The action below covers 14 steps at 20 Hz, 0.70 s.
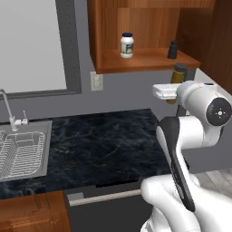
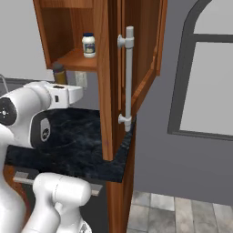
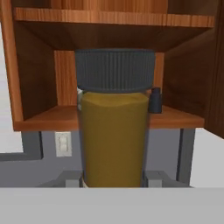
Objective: Collect the turmeric, mayonnaise, and shaker from the cabinet and place them next to the stove.
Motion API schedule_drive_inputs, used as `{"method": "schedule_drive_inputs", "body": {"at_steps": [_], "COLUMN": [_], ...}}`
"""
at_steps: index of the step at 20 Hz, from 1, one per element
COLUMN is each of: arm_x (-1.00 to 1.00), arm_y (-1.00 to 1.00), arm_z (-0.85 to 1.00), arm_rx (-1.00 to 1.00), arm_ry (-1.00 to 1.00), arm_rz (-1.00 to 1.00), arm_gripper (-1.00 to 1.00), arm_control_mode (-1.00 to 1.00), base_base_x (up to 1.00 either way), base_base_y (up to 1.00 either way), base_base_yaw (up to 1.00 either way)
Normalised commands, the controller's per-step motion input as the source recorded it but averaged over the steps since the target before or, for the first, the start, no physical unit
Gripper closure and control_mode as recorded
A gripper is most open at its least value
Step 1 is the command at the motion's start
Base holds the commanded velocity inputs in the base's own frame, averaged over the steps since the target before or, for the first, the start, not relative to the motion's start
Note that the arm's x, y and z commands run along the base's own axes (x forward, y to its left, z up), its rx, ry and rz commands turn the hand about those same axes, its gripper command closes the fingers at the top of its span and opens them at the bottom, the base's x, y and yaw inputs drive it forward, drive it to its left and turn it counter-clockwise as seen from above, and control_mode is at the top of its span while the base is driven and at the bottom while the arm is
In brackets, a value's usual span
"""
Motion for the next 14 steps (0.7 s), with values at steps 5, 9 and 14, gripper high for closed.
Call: {"method": "schedule_drive_inputs", "body": {"at_steps": [5,9,14], "arm_x": [-0.43,0.00,0.00], "arm_y": [-0.01,0.00,0.00], "arm_z": [-0.12,0.00,0.00], "arm_rx": [0.00,0.00,0.00], "arm_ry": [-0.01,0.00,0.00], "arm_rz": [0.00,0.00,0.00], "arm_gripper": [1.00,1.00,1.00], "arm_control_mode": [1.00,1.00,1.00], "base_base_x": [-0.33,-0.88,-0.96], "base_base_y": [0.00,0.00,0.00], "base_base_yaw": [-0.02,-0.16,-0.29]}}
